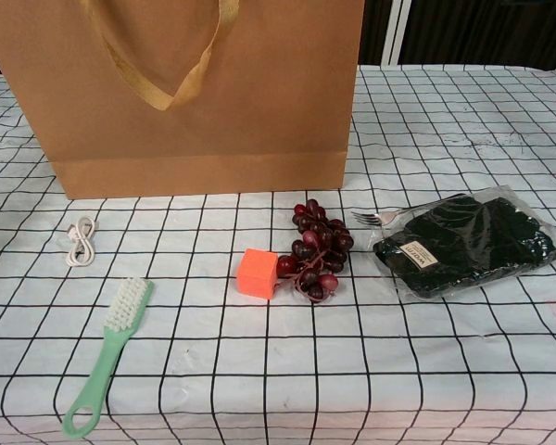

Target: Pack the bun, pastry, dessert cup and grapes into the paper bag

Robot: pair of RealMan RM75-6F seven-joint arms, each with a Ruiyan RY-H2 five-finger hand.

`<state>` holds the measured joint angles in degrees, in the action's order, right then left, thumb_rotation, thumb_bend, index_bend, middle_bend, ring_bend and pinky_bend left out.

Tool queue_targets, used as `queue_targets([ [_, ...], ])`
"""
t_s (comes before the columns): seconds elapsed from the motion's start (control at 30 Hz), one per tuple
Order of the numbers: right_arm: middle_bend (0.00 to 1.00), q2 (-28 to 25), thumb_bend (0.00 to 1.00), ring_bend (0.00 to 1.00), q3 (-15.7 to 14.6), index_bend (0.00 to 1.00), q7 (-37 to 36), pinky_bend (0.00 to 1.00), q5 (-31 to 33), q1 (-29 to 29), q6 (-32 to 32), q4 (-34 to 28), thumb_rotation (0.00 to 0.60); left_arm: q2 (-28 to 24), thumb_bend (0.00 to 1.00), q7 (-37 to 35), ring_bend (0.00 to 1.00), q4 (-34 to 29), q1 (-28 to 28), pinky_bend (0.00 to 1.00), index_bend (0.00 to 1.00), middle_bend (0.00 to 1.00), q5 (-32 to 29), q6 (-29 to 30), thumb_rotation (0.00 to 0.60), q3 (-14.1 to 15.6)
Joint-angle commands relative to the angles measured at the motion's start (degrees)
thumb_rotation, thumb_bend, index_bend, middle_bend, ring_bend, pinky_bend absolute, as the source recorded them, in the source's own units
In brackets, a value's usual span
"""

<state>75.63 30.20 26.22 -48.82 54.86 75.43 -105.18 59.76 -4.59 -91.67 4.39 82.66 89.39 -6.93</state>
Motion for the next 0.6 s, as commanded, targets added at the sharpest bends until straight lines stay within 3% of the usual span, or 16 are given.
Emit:
queue_targets([
  [0.03,0.09,-7.11,0.12,0.2,-3.06,0.09,3.18,0.23,0.41,-6.42,3.73,-4.3,0.6,0.06,0.03,0.06,0.0,-0.13,-0.06,0.05,0.13,0.07,0.28,0.19,0.6,0.09],
  [0.13,0.1,-14.74,0.12,0.2,-7.16,0.09,9.16,0.23,4.19,-11.03,3.13,-7.81,0.6,0.22,0.03,0.5,0.0,-0.08,0.0,0.05,0.13,0.07,0.07,0.05,0.6,0.03],
  [0.3,0.1,-22.03,0.12,0.2,-11.12,0.08,8.88,0.23,10.21,-14.31,-5.32,-10.77,0.6,0.37,0.03,0.91,0.0,-0.23,0.11,0.05,0.13,0.07,0.22,-0.11,0.6,0.12],
  [0.6,0.11,-21.53,0.13,0.2,-18.14,0.09,7.85,0.23,3.24,-15.43,-13.9,-10.9,0.6,0.45,0.03,0.82,0.0,-0.1,0.15,0.05,0.13,0.07,-0.12,-0.13,0.6,-0.14],
])
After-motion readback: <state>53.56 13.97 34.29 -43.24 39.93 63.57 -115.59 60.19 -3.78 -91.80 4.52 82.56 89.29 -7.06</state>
